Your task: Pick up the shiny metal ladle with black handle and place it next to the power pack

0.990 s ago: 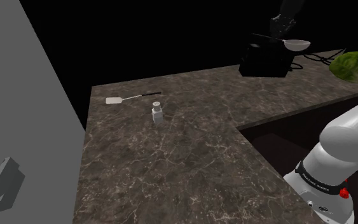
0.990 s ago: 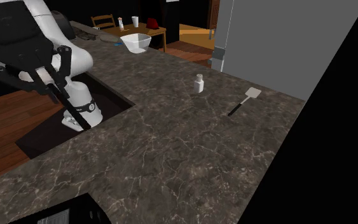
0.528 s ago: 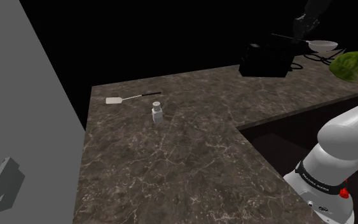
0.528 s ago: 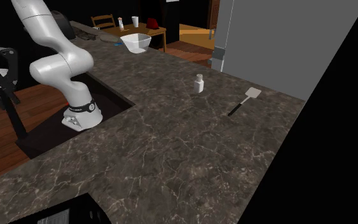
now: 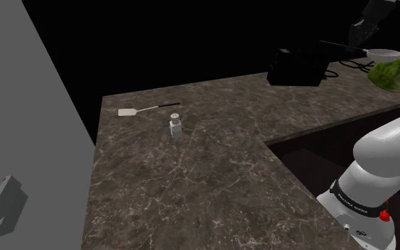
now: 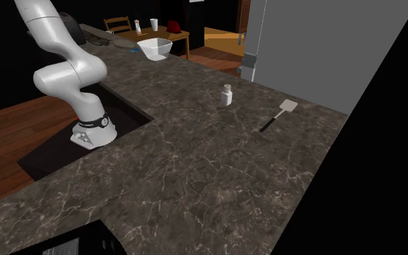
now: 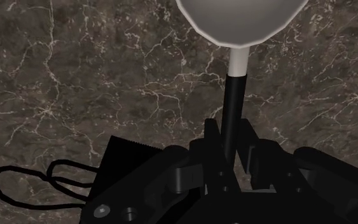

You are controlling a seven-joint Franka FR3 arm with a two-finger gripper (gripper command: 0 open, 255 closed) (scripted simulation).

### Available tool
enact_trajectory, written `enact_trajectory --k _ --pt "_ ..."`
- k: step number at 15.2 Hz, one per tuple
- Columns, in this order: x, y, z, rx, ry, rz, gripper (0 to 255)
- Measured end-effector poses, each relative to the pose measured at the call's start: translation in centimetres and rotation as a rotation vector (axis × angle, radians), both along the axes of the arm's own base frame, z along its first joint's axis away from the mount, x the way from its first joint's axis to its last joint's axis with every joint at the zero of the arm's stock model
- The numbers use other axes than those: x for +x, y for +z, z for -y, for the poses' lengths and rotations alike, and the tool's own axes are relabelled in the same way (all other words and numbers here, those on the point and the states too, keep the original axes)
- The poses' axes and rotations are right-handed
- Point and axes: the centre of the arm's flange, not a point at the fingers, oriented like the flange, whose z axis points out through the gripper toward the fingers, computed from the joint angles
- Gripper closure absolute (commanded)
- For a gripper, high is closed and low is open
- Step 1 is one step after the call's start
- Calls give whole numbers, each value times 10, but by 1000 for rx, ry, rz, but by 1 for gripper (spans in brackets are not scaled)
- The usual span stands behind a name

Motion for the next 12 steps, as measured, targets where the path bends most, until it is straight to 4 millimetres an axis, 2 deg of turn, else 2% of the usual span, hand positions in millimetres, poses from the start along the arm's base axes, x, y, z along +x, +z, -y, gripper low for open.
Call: enact_trajectory --k 12 --pt "-1 -63 0 0 1 0 255"
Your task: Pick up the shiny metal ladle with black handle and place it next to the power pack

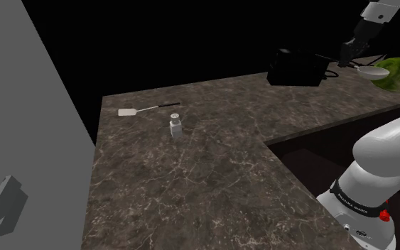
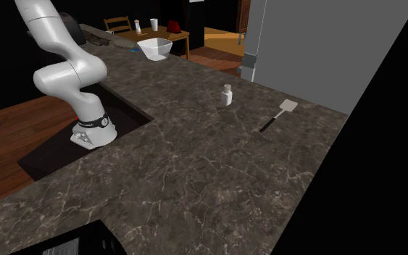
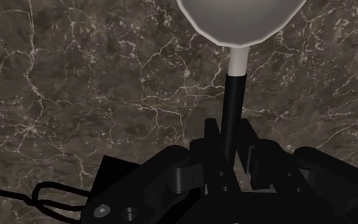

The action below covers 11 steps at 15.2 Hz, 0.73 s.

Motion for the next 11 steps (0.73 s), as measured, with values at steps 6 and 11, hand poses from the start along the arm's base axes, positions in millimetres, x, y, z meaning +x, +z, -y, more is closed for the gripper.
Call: enact_trajectory --k 6,11 --pt "0 -31 0 0 0 0 255" --pt "0 -58 0 0 0 0 255"
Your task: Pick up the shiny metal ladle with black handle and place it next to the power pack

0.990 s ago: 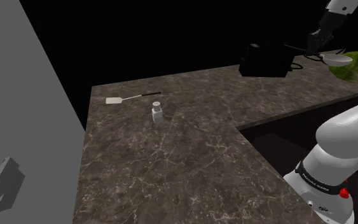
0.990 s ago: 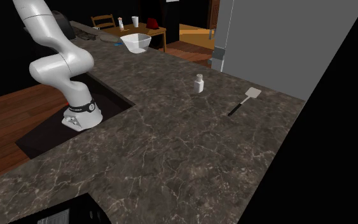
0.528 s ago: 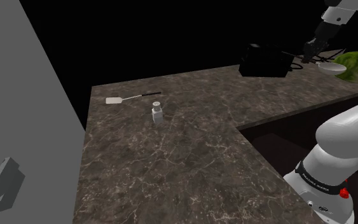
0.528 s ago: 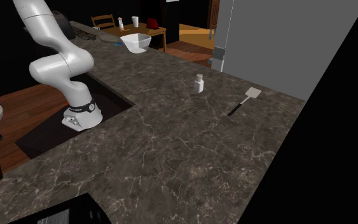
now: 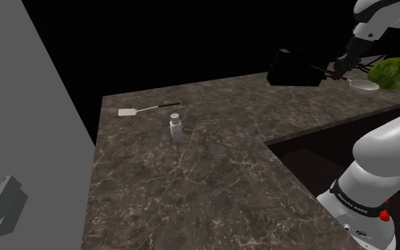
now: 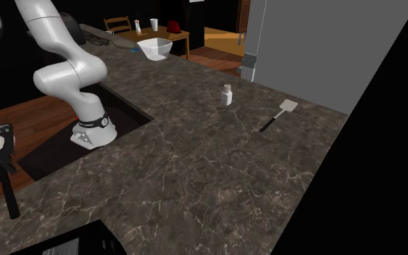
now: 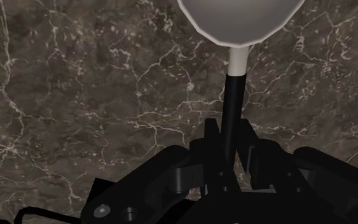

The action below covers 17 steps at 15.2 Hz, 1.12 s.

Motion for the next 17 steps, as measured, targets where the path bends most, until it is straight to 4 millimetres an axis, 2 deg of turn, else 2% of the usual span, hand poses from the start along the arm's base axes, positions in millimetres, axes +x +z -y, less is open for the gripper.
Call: enact_trajectory --k 17 --pt "-1 -91 0 0 0 0 255"
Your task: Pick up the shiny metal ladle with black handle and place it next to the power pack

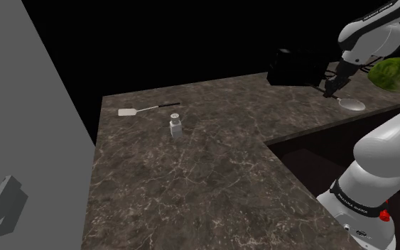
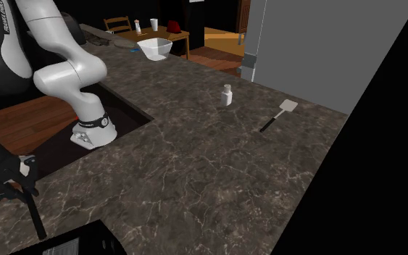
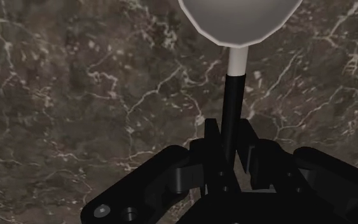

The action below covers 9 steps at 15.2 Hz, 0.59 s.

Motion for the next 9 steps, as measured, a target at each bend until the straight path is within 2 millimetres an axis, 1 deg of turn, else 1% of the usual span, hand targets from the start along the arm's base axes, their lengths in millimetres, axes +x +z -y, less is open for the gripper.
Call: enact_trajectory --k 7,9 --pt "0 -37 1 0 0 0 255" --pt "0 -41 0 -1 0 0 255"
